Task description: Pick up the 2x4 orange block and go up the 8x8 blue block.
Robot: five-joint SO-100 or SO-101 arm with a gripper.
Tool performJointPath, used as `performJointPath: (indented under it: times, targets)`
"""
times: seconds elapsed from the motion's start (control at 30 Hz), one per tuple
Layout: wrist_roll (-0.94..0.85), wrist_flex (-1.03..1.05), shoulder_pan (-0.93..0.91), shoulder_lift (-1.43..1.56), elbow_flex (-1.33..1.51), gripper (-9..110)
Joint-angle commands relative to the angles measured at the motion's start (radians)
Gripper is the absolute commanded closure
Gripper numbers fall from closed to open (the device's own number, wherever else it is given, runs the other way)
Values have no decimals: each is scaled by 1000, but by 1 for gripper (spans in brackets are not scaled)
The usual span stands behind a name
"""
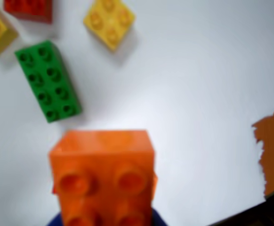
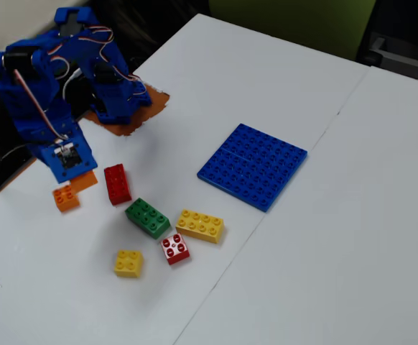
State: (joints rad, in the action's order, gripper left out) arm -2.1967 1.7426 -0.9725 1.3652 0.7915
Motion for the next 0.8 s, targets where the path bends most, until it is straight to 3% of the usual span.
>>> performJointPath:
  times: [0.0, 0.4, 0.53, 0.77]
  targets:
    - [54, 9, 106, 117, -123, 94]
    - [483, -8, 618, 11, -749, 95]
    - [652, -83, 775, 12, -749, 96]
    - [718, -158, 976, -130, -747, 99]
